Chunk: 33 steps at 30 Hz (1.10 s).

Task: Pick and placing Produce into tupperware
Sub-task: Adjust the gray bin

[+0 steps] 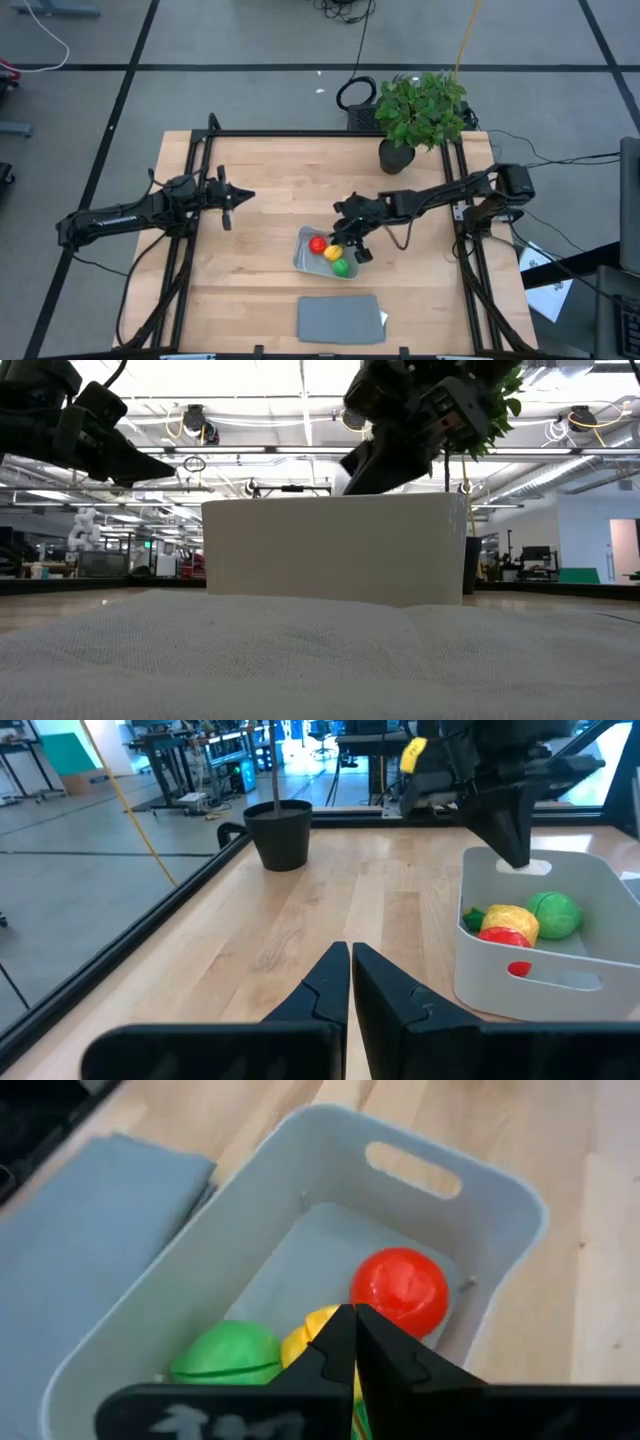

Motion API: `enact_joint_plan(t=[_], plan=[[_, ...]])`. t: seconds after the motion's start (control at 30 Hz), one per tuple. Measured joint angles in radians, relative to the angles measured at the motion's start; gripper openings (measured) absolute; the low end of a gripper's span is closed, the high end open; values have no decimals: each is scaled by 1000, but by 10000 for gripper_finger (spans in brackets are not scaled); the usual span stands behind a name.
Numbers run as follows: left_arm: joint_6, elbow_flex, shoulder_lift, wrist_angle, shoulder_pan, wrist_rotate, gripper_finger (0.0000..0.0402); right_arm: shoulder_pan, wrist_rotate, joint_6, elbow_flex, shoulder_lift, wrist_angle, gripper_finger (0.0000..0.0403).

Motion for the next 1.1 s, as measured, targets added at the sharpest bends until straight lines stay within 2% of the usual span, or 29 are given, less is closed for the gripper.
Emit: enact_joint_plan(t=[0.3, 0.4, 0.53, 0.8, 0.97, 1.1], plan=[[3, 0, 0, -5, 0, -6, 21, -97, 2, 117, -283, -248, 363, 0], [3, 0, 0, -1, 0, -7, 21, -118, 59, 144, -384, -327, 426, 0], [4, 0, 0, -1, 0, -8, 21, -102, 154, 146, -497, -438, 491, 0], [13, 0, 0, -1, 1, -8, 21, -41, 205, 227, -726, -576, 740, 0], [-2, 0, 0, 0, 1, -8, 21, -7, 340, 213, -813, -654, 772, 0], [-17, 0, 0, 0, 1, -8, 21, -4, 364, 203, -857, -733, 776, 0]])
